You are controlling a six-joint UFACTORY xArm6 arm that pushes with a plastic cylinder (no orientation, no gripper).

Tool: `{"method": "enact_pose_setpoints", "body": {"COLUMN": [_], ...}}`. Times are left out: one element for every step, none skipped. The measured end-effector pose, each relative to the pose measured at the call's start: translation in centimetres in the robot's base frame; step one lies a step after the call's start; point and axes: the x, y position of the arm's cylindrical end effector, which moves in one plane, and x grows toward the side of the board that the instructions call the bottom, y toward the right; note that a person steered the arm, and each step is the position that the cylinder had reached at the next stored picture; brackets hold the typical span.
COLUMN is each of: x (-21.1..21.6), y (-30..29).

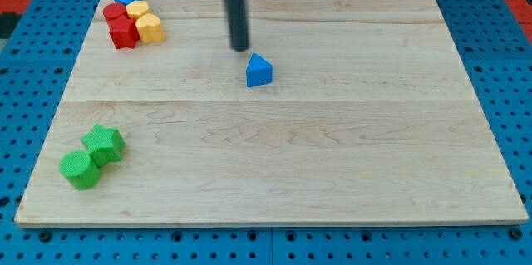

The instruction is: Push the blue triangle towards the top left

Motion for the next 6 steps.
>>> {"method": "enact_pose_setpoints", "body": {"x": [3.7, 9.3, 4.3, 0.3, 2.7, 6.7], "y": [3.9, -0.1, -8.4, -10.1, -9.9, -9.5]}}
